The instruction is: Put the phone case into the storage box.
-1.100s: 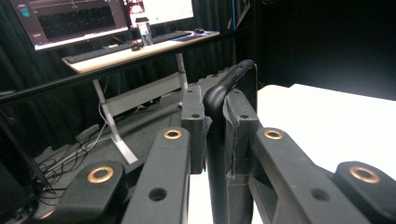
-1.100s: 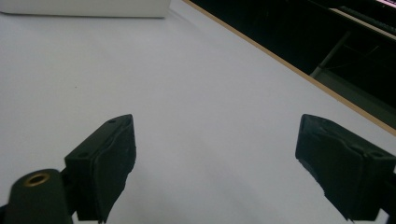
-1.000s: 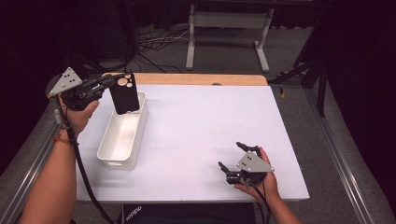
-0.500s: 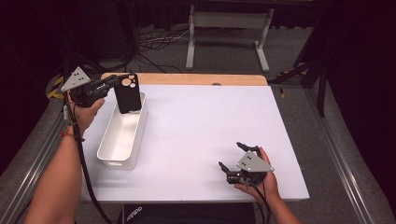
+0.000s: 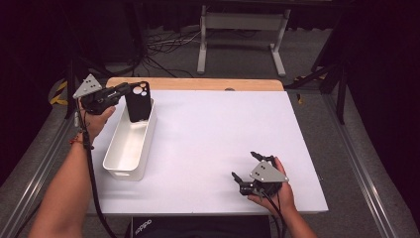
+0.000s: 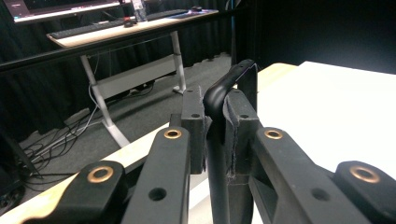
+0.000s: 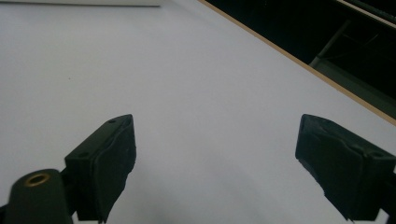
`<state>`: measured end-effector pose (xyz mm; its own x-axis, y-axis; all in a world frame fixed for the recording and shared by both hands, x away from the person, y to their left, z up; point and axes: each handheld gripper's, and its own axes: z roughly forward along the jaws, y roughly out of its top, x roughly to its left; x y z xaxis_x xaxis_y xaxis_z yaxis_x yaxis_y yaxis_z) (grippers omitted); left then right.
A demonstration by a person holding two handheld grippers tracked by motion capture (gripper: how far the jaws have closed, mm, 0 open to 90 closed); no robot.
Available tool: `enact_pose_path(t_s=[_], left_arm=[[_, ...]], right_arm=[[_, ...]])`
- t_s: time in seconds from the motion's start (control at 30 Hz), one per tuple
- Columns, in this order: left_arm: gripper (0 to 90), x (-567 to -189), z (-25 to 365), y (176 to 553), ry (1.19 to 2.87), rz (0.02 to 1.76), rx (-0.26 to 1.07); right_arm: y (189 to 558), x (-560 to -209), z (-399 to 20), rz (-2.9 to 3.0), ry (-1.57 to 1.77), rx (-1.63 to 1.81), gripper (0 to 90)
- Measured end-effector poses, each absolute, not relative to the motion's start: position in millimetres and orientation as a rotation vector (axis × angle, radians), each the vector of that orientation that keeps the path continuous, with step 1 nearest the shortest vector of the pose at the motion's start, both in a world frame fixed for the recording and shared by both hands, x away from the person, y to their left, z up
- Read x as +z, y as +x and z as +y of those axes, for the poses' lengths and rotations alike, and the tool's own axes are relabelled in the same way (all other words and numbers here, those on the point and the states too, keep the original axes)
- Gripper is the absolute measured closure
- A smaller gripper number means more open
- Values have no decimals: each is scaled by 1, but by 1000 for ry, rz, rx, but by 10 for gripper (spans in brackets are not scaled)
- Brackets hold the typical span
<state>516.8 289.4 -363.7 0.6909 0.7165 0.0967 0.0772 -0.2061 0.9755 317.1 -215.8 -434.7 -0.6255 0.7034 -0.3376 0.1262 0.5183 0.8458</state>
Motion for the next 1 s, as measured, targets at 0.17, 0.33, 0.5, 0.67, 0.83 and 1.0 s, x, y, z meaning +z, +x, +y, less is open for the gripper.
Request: enact_pose_path(t_s=[0.17, 0.33, 0.5, 0.67, 0.83, 1.0], left_arm=[[808, -371, 286, 524, 1712, 639, 637], [808, -377, 285, 529, 1718, 636, 634], [808, -385, 287, 535, 1704, 640, 621], [804, -389, 290, 537, 1684, 657, 626], [777, -393, 294, 540, 1684, 698, 645], [749, -398, 297, 542, 1697, 720, 656]], right_arm=[[316, -436, -216, 2078, 687, 1075, 134], [315, -437, -217, 2077, 693, 1066, 134], [314, -436, -215, 2075, 686, 1061, 134], [313, -436, -215, 2079, 683, 1053, 135], [312, -436, -215, 2079, 681, 1056, 134], [312, -436, -215, 2083, 674, 1062, 135]])
